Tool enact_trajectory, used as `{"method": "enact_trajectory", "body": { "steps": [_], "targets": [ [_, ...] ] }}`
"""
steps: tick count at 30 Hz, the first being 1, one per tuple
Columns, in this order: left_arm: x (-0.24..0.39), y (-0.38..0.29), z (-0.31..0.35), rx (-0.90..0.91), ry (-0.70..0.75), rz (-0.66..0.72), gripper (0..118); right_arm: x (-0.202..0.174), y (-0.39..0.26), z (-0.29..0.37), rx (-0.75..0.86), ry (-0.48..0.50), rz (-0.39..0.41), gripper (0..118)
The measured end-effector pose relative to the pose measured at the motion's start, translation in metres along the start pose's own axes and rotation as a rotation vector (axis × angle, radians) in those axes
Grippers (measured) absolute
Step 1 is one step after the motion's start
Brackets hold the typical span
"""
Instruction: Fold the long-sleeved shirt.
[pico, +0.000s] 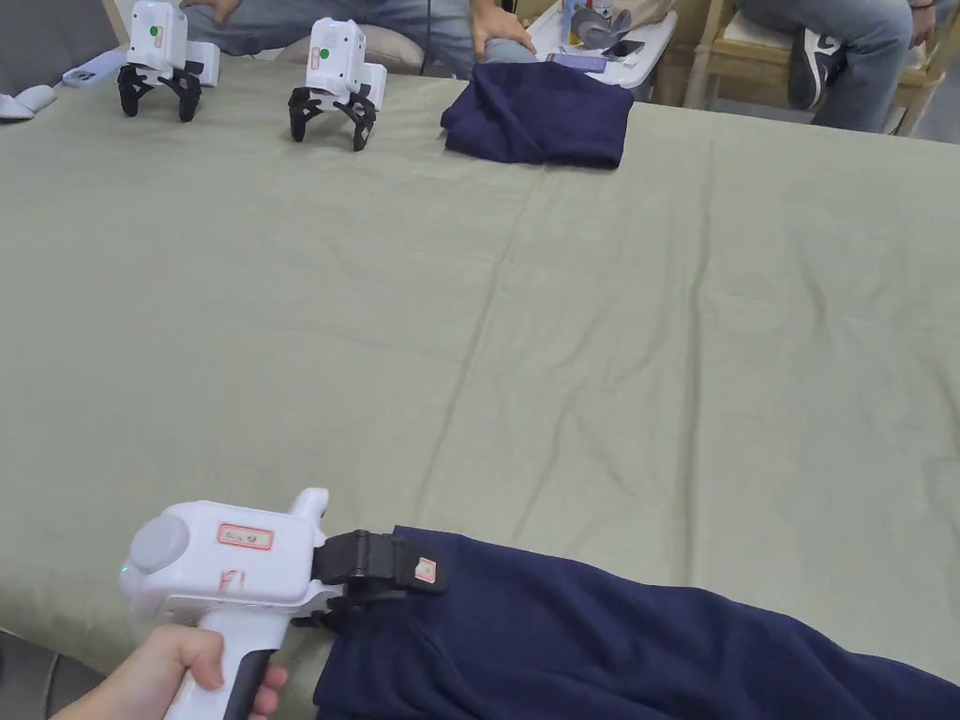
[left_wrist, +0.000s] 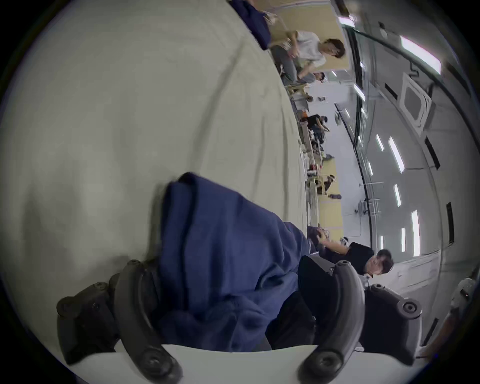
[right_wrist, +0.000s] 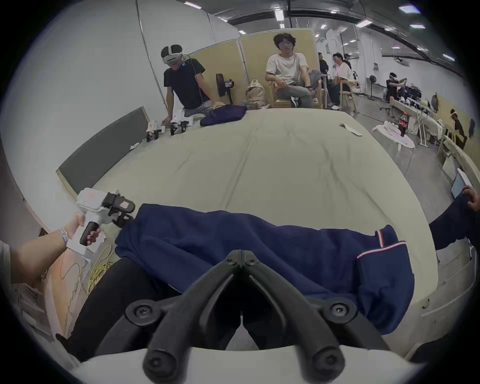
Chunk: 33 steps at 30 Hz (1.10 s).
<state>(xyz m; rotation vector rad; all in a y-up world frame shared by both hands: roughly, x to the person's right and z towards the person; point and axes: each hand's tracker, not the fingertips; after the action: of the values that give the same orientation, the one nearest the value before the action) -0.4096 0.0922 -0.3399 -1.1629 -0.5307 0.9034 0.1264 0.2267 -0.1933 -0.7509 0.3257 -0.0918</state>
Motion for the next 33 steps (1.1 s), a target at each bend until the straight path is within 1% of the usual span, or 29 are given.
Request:
{"method": "enact_trajectory", "body": {
  "steps": [3,4,5,6,7,8,9,10,11,12,14,15,16,18,19,20,21,23,26,28,29,32,33],
  "targets": [
    [0.012,0.001,-0.016,0.009,0.008,-0.014,95,-0.007,0.002,-0.002,0.005,0.045,0.003,0],
    [0.018,-0.002,-0.022,-0.011,-0.021,-0.019,93,-0.009,0.003,-0.003,0.005,0.062,0.003,0],
    [0.022,-0.003,-0.026,-0.023,0.001,-0.067,86,-0.011,0.003,-0.005,0.005,0.065,0.005,0],
    [0.025,-0.004,-0.03,-0.028,0.038,-0.096,61,-0.012,0.003,-0.005,0.007,0.068,0.011,0],
    [0.028,-0.005,-0.032,-0.048,0.115,-0.127,20,-0.014,0.003,-0.006,0.008,0.069,0.017,0],
    [0.029,-0.005,-0.036,-0.061,0.203,-0.151,5,-0.014,0.002,-0.006,0.01,0.071,0.019,0],
    [0.021,-0.006,-0.045,-0.099,0.268,-0.106,5,-0.014,0.002,-0.006,0.012,0.075,0.018,0],
    [0.011,-0.009,-0.04,-0.034,0.073,0.012,5,-0.013,0.001,-0.005,0.013,0.08,0.014,0],
    [0.006,-0.008,-0.04,-0.053,0.093,0.077,5,-0.014,0.001,-0.006,0.013,0.082,0.013,0],
    [0.01,-0.008,-0.038,-0.043,0.096,0.076,4,-0.013,0.0,-0.005,0.011,0.08,0.013,0],
    [0.029,-0.008,-0.04,-0.029,0.217,-0.083,4,-0.009,-0.002,-0.001,0.011,0.068,0.015,0],
    [0.041,-0.01,-0.039,0.01,0.249,-0.126,4,-0.007,-0.002,0.001,0.01,0.061,0.016,0],
    [0.051,-0.009,-0.037,0.059,0.29,-0.118,4,-0.003,-0.002,0.003,0.01,0.052,0.014,0],
    [0.057,0.002,-0.017,0.157,0.163,-0.068,4,0.005,-0.001,0.008,0.016,0.037,0.006,0],
    [0.063,0.008,-0.004,0.215,0.144,-0.085,4,0.008,0.0,0.011,0.023,0.025,0.0,0],
    [0.072,0.014,0.011,0.268,0.185,-0.138,4,0.012,0.001,0.014,0.032,0.015,-0.009,0],
    [0.076,0.02,0.023,0.298,0.214,-0.162,4,0.016,0.002,0.017,0.042,0.01,-0.02,0],
    [0.076,0.033,0.049,0.292,0.184,-0.125,3,0.023,0.003,0.022,0.061,0.004,-0.044,0],
    [0.083,0.043,0.088,0.349,0.379,-0.2,3,0.03,0.002,0.028,0.078,-0.014,-0.059,0],
    [0.071,0.047,0.113,0.348,0.412,-0.121,3,0.035,0.0,0.031,0.089,-0.02,-0.072,0],
    [0.067,0.048,0.123,0.343,0.448,-0.103,3,0.038,-0.001,0.032,0.091,-0.016,-0.081,0],
    [0.067,0.049,0.148,0.368,0.618,-0.09,3,0.042,-0.005,0.033,0.095,-0.018,-0.099,0],
    [0.068,0.049,0.156,0.376,0.627,-0.076,3,0.043,-0.006,0.034,0.096,-0.02,-0.101,0]
  ]
}}
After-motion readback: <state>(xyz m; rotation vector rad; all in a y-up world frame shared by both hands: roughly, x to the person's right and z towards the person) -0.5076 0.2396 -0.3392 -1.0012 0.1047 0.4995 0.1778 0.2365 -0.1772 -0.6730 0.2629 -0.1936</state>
